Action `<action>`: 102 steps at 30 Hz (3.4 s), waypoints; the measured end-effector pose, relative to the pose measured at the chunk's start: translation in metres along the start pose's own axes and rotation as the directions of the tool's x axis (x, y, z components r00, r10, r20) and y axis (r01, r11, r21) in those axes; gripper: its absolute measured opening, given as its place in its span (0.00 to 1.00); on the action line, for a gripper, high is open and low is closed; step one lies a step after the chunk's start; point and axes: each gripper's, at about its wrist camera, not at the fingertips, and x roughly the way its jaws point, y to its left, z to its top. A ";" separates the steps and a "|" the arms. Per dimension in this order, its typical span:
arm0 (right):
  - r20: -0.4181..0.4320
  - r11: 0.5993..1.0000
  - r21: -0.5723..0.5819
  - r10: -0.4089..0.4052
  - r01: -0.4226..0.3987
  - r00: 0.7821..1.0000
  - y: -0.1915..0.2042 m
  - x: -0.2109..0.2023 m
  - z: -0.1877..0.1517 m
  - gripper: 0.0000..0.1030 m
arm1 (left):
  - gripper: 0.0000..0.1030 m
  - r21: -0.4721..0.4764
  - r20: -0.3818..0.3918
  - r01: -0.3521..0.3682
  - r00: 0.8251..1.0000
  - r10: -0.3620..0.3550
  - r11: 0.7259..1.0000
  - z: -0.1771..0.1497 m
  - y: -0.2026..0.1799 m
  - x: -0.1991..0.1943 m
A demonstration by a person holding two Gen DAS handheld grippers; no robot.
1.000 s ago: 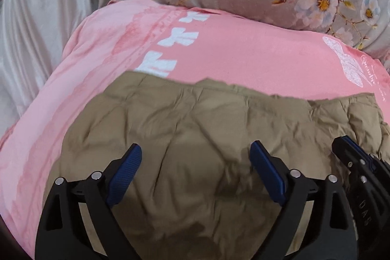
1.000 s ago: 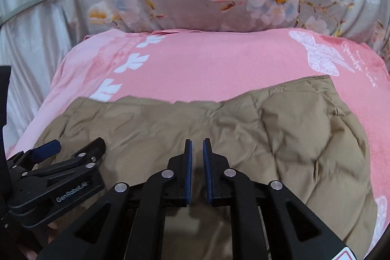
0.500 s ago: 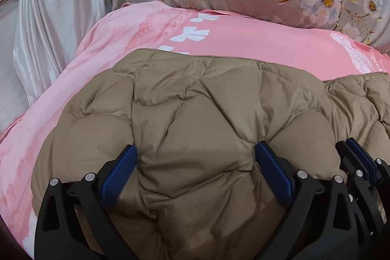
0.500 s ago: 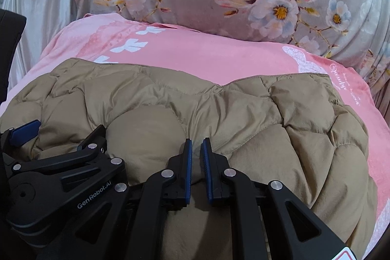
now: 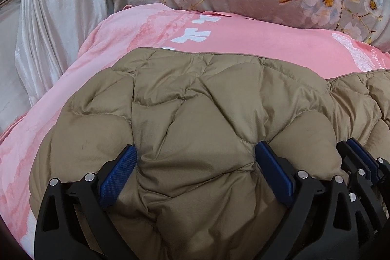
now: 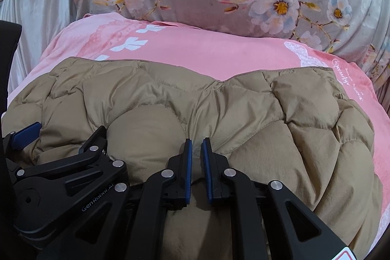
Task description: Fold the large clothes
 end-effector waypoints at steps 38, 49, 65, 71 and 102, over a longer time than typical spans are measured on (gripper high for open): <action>-0.039 0.944 0.180 0.289 -0.278 0.957 0.002 -0.035 -0.040 0.13 | 0.45 -0.486 -0.101 0.302 0.913 -0.396 0.820 -0.028 0.165 -0.029; -0.117 0.885 0.289 0.410 -0.364 0.905 -0.017 -0.084 -0.066 0.06 | 0.15 -0.297 0.011 0.380 0.919 -0.395 0.876 0.005 0.143 -0.109; -0.085 0.743 0.461 0.581 -0.485 0.810 -0.016 -0.036 -0.057 0.04 | 0.12 0.032 0.075 0.517 0.852 -0.518 0.855 0.020 0.039 -0.190; -0.084 0.813 0.457 0.443 -0.360 0.892 -0.090 -0.102 -0.083 0.04 | 0.12 0.079 0.019 0.528 0.847 -0.531 0.846 0.030 -0.001 -0.180; -0.080 0.910 0.407 0.118 -0.076 0.990 -0.209 -0.179 -0.074 0.39 | 0.73 -0.007 -0.084 0.664 0.744 -0.663 0.747 0.045 -0.063 -0.180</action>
